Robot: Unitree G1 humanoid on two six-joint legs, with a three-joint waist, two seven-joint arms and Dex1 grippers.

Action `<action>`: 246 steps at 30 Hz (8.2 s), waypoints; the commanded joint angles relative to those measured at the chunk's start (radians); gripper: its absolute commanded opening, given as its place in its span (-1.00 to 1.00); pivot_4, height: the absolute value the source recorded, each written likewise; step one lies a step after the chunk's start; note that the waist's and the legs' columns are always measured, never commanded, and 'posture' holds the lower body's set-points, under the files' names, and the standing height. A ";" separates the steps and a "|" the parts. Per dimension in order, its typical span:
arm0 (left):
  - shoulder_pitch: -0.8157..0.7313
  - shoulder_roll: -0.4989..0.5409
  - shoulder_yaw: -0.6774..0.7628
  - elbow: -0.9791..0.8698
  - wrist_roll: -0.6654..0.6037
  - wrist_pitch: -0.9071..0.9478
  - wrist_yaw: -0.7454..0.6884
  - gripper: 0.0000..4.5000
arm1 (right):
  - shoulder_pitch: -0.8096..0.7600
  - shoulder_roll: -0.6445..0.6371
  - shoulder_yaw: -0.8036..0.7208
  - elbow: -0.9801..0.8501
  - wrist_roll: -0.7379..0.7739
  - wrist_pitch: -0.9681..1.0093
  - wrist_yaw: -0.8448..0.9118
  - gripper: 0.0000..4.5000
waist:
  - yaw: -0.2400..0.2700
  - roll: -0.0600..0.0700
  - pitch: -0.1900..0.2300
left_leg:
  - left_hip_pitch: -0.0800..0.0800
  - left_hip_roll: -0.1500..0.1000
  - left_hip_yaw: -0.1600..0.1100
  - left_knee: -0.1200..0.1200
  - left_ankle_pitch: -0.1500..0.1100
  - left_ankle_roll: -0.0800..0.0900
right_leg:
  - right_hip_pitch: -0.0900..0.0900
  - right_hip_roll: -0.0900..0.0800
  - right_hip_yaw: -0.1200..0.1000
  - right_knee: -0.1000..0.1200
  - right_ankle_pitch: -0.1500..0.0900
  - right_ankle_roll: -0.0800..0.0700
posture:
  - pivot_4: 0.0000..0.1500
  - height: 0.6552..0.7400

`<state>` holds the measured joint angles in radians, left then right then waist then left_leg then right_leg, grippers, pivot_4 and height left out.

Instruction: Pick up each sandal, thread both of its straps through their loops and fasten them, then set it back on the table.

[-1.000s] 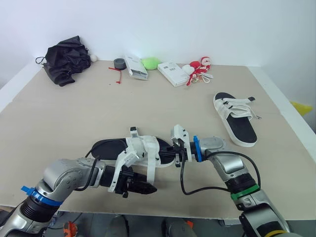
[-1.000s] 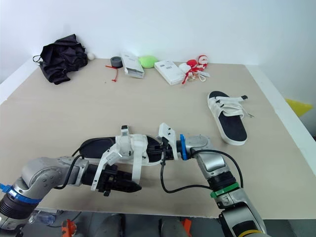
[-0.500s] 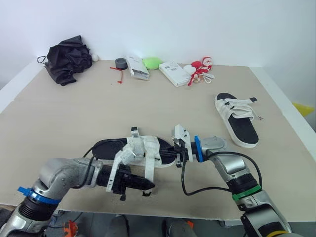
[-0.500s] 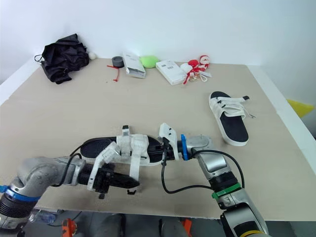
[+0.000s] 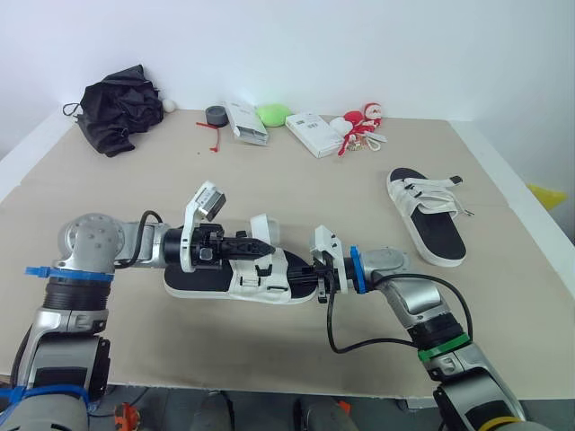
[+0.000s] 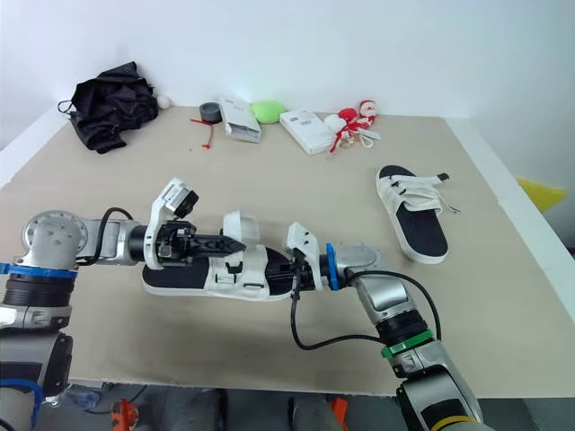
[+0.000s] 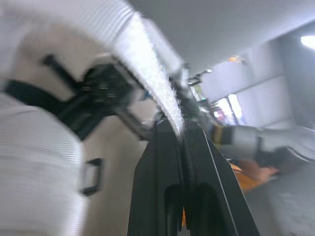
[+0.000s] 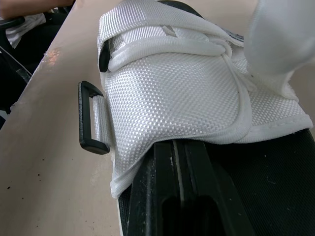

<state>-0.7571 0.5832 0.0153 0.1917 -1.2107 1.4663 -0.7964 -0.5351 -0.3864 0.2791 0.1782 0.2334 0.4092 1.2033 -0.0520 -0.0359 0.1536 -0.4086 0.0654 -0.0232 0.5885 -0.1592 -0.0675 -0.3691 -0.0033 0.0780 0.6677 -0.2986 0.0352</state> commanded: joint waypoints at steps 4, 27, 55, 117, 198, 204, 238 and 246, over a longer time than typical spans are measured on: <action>-0.047 -0.041 -0.100 0.033 0.146 -0.067 -0.107 -0.99 | 0.045 -0.001 0.057 0.098 -0.055 0.030 -0.032 -1.00 | -0.002 0.000 0.000 | 0.001 0.000 0.001 0.000 0.000 -0.001 | 0.000 0.000 0.002 0.000 0.001 0.000 | 1.00 0.95; -0.035 -0.079 -0.158 0.025 0.325 -0.121 -0.231 -0.99 | 0.047 0.009 0.055 0.094 -0.053 0.029 -0.038 -1.00 | -0.003 0.000 0.000 | 0.001 0.000 0.001 0.000 0.000 0.000 | 0.000 0.000 0.002 0.000 0.001 0.001 | 1.00 0.95; 0.029 -0.054 -0.224 -0.109 0.411 -0.152 -0.276 -0.99 | 0.039 -0.004 0.069 0.107 -0.067 0.013 -0.024 -1.00 | -0.005 0.000 0.000 | 0.001 0.000 0.001 0.000 0.001 0.000 | 0.000 0.000 0.003 0.000 0.001 0.001 | 1.00 0.95; 0.112 0.247 -0.209 -0.277 0.675 -0.791 -0.665 -0.16 | 0.023 0.005 0.066 0.130 -0.056 0.006 -0.023 -1.00 | -0.015 0.004 -0.008 | 0.002 0.000 0.002 -0.001 0.001 0.002 | -0.003 0.003 0.008 0.000 -0.002 -0.006 | 1.00 0.95; 0.152 -0.072 0.070 -0.294 0.110 -0.199 -0.004 -0.99 | 0.023 0.008 0.072 0.135 -0.059 0.000 -0.028 -1.00 | -0.023 -0.003 0.003 | 0.002 0.000 0.001 0.004 -0.004 0.002 | -0.003 0.010 0.018 -0.001 0.000 -0.003 | 1.00 0.95; 0.086 -0.149 0.121 -0.059 0.176 -0.125 0.190 -0.99 | 0.023 0.007 0.072 0.138 -0.058 -0.004 -0.034 -1.00 | -0.024 -0.001 0.003 | 0.001 -0.001 0.001 0.005 -0.004 0.002 | -0.001 0.011 0.023 -0.001 0.004 0.003 | 1.00 0.95; -0.176 -0.324 0.531 0.316 0.220 -0.217 0.519 0.00 | 0.015 -0.004 0.016 0.114 -0.015 0.017 -0.050 -1.00 | -0.023 -0.002 -0.001 | -0.003 -0.006 -0.008 0.006 -0.003 0.001 | -0.002 0.012 0.024 -0.002 0.006 0.006 | 1.00 0.95; -0.034 -0.237 0.456 -0.118 0.155 -0.253 0.331 0.00 | 0.027 -0.099 -0.107 -0.168 0.096 0.167 -0.087 -1.00 | -0.017 0.001 0.008 | -0.012 -0.008 -0.009 0.006 -0.002 -0.003 | -0.009 0.010 0.024 -0.002 0.006 0.008 | 1.00 0.95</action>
<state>-0.7984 0.3179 0.4964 0.1872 -1.0336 1.2422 -0.3865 -0.5130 -0.4452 0.2336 0.0538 0.3155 0.5267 1.1441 -0.0688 -0.0344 0.1619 -0.4253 0.0568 -0.0312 0.5947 -0.1612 -0.0731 -0.3828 0.0061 0.1023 0.6660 -0.2930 0.0440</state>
